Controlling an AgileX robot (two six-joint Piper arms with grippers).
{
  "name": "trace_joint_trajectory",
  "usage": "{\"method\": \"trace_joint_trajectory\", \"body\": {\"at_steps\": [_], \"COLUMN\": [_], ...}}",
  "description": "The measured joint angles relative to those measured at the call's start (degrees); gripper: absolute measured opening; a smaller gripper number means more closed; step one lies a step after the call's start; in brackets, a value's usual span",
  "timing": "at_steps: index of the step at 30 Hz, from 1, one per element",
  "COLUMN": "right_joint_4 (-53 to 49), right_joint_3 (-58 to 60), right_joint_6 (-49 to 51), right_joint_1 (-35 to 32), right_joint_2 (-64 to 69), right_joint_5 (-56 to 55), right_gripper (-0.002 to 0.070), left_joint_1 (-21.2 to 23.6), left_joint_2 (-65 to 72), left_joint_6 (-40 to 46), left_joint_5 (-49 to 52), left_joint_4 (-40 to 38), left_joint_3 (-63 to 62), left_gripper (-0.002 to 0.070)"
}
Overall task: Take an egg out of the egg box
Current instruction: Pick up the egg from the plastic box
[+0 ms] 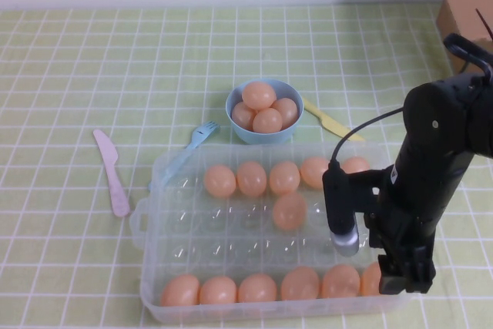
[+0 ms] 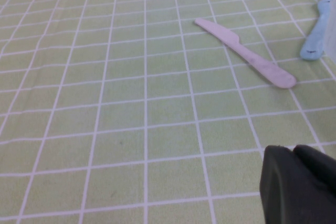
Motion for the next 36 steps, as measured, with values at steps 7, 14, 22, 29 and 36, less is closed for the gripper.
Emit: {"method": "trace_joint_trajectory", "body": {"at_steps": [7, 14, 22, 29, 36], "right_joint_4": [0.0, 0.11, 0.19, 0.19, 0.09], "right_joint_3": [0.0, 0.0, 0.0, 0.0, -0.52], "right_joint_6": [0.0, 0.0, 0.0, 0.0, 1.02], "right_joint_1": [0.0, 0.0, 0.0, 0.0, 0.0], "right_joint_2": [1.52, 3.09, 3.09, 3.09, -0.58], "right_joint_5": [-0.11, -0.78, -0.87, -0.87, -0.66], "right_gripper": [0.0487, 0.0473, 0.0365, 0.0364, 0.0363], "left_joint_1": [0.0, 0.0, 0.0, 0.0, 0.0], "left_joint_2": [0.0, 0.0, 0.0, 0.0, 0.0], "left_joint_6": [0.0, 0.0, 0.0, 0.0, 0.0], "left_joint_5": [0.0, 0.0, 0.0, 0.0, 0.0], "left_joint_4": [0.0, 0.0, 0.0, 0.0, 0.0], "left_joint_3": [0.0, 0.0, 0.0, 0.0, 0.0], "left_gripper": [-0.0005, -0.0005, -0.0005, -0.0005, -0.0004]}}
